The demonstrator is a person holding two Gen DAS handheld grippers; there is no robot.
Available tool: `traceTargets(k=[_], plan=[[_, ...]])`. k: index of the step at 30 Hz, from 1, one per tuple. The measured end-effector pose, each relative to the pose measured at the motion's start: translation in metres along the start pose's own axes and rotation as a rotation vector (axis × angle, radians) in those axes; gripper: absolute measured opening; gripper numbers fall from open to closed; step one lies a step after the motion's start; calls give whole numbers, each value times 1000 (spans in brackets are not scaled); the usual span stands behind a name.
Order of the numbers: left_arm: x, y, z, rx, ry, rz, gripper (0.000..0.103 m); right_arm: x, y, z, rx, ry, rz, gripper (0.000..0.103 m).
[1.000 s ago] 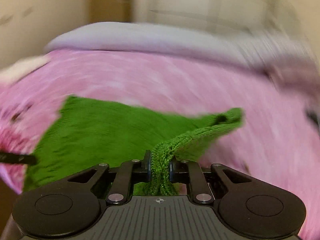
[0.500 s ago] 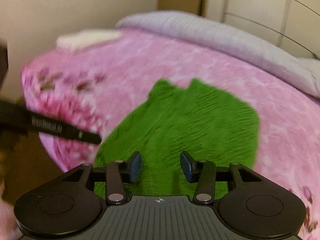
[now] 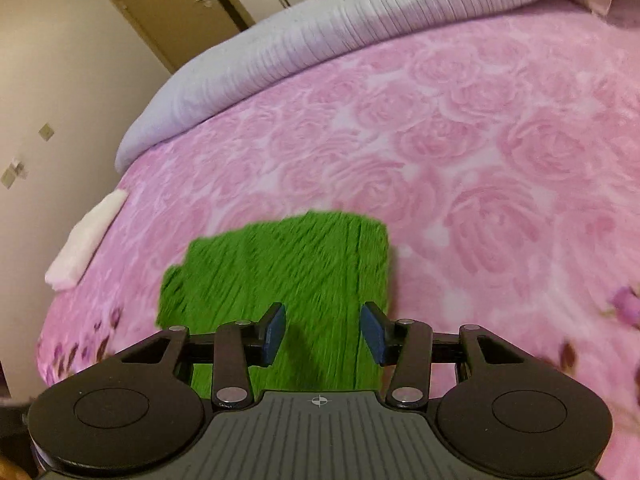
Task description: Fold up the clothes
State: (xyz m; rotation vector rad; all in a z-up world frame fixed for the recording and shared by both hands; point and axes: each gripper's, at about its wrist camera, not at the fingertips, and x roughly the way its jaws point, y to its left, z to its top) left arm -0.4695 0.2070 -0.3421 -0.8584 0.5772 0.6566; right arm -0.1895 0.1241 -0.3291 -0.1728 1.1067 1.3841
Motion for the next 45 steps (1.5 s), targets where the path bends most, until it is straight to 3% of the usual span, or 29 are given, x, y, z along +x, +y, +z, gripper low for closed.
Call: traceTargets(k=[3,7,11,15,17,19,20,27,30,35,37,40,45], plan=[[16,2,13,-6,10,23,25,16,3,18,-17,38,-24,47],[28,8,27,-13,23,51,29,29,37,33,-150,102,-115,47],[42,9,39,-5,38,65,39,38,78,31,-317,158,-152,47],[62,14,43,-31,76,16,40,65,82,15,-340,171,-211,47],[67,15,44,-27,66,-9,35,68,80,11,-336,160,-216,47],[67,14,44,-22,59,-44,17,67,79,11,-330,155,-215,47],[66,13,43,-17,54,-60,13,67,78,10,-327,153,-214,47],[36,16,48,-27,-21,-121,10,64,86,11,-330,148,-203,47],[22,15,54,22,-42,-95,9,61,94,14,-333,147,-170,47],[4,38,62,7,-83,-37,9,55,102,17,-338,127,-138,47],[10,55,61,-26,-65,5,9,58,101,17,-347,130,-146,47],[26,71,55,-68,-17,-17,10,71,97,12,-345,155,-152,47],[22,73,59,-80,-42,-23,10,77,100,5,-384,156,-183,47]])
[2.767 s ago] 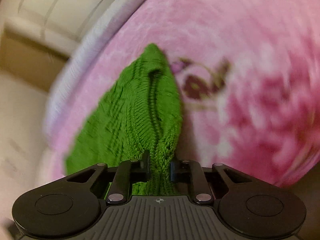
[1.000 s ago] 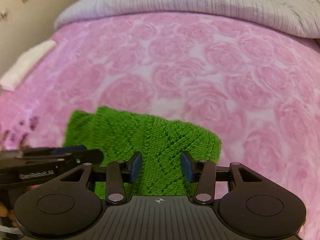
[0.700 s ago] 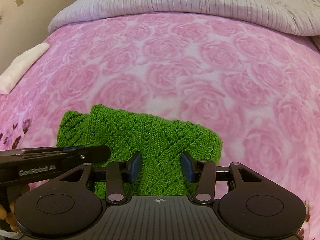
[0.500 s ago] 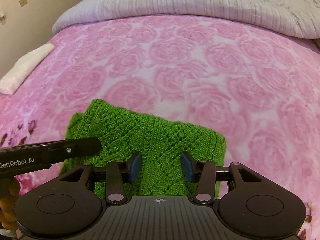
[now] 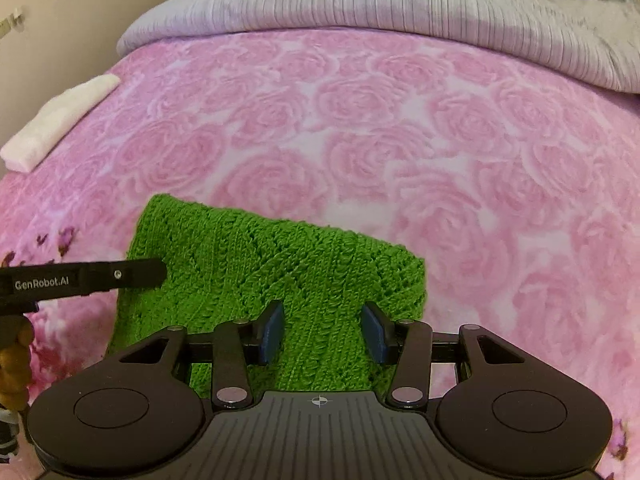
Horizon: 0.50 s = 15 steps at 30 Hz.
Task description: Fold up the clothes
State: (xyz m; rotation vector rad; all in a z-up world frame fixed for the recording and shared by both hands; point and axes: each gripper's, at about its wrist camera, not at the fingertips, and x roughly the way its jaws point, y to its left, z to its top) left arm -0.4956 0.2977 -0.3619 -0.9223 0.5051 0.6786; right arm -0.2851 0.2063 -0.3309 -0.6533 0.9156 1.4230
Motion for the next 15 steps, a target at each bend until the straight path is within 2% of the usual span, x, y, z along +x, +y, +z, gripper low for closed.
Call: traceTargets(k=[4,8,12,15], plan=[[-14,-9,3,53,-33,9,10,-4,-2,0,15,0,14,47],[7,0,-3,49,19,67,11,-1,2,-2,17,-4,3,47],[6,3,-9,32,-1,61,11,-7,5,-5,15,-24,-27,47],[7,3,-8,40,2,61,11,-17,-6,-8,61,-46,-50,47]])
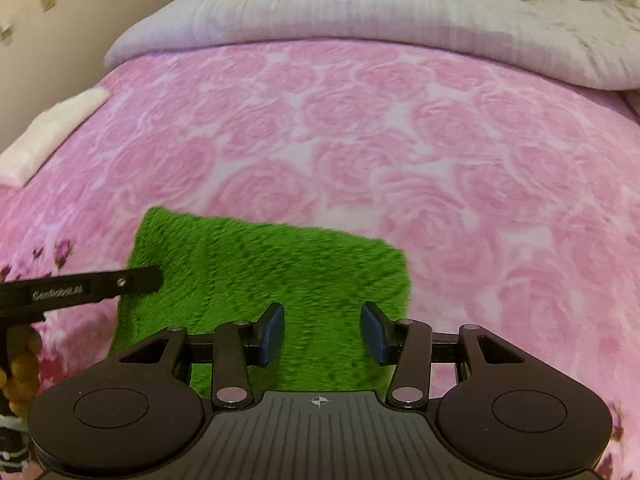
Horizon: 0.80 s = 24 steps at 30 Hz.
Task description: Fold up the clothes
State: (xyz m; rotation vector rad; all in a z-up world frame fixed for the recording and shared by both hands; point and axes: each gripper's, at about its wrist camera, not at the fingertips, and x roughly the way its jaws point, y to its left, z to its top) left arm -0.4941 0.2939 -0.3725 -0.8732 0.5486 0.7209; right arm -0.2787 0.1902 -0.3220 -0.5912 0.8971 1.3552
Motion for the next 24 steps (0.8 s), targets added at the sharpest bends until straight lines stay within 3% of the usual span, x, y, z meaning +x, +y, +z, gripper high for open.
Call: traceTargets(k=[6,18,24], plan=[[1,0,1,4,2,1,11,2,-21,-7,71,24,-34,47],[2,-6,-4,69,-2,42,14,10,-14,-12,74,26,-30,47],[-32,0,-17,-69,-5,5,17,4,-25,-20,140,-8,23,47]])
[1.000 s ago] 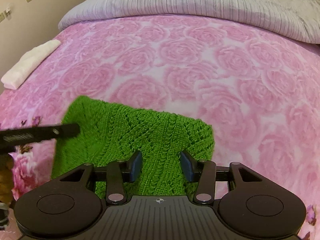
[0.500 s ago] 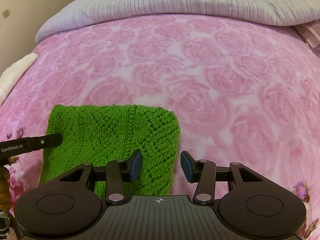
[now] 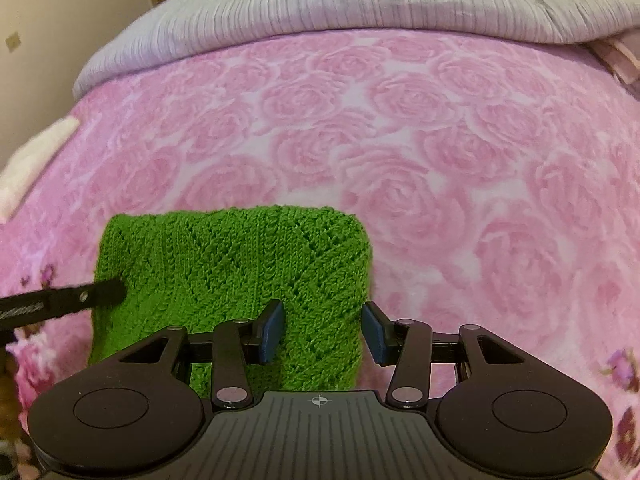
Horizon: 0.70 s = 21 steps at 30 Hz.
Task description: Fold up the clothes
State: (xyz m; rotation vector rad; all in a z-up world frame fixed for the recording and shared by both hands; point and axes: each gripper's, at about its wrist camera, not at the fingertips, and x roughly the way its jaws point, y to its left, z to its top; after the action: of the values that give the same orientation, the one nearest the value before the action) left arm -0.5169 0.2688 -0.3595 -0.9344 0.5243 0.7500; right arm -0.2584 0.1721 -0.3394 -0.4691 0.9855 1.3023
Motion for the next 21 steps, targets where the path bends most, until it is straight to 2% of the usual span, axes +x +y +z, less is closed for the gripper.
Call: traceTargets(k=[4,7,10,12,17,19,21], plan=[[-24,8,-34,-82,43,-31,18,-15,-9,-12,53,-9,58,47],[-37,10,-59,-127,75,-39,21,-26,-6,-22,57,-12,66,47],[-42,5,-74,-128,77,-42,21,-33,-1,-30,50,-2,67,47],[-45,2,-76,-118,70,-45,5,-35,6,-34,32,0,46,47],[-70,-10,-76,-24,-14,-12,4,-42,20,-40,-10,5,18,47],[-75,-5,-78,-22,-18,-7,4,-45,25,-43,-23,7,20,47],[-66,2,-86,-48,10,2,4,-45,27,-46,-37,9,24,47]])
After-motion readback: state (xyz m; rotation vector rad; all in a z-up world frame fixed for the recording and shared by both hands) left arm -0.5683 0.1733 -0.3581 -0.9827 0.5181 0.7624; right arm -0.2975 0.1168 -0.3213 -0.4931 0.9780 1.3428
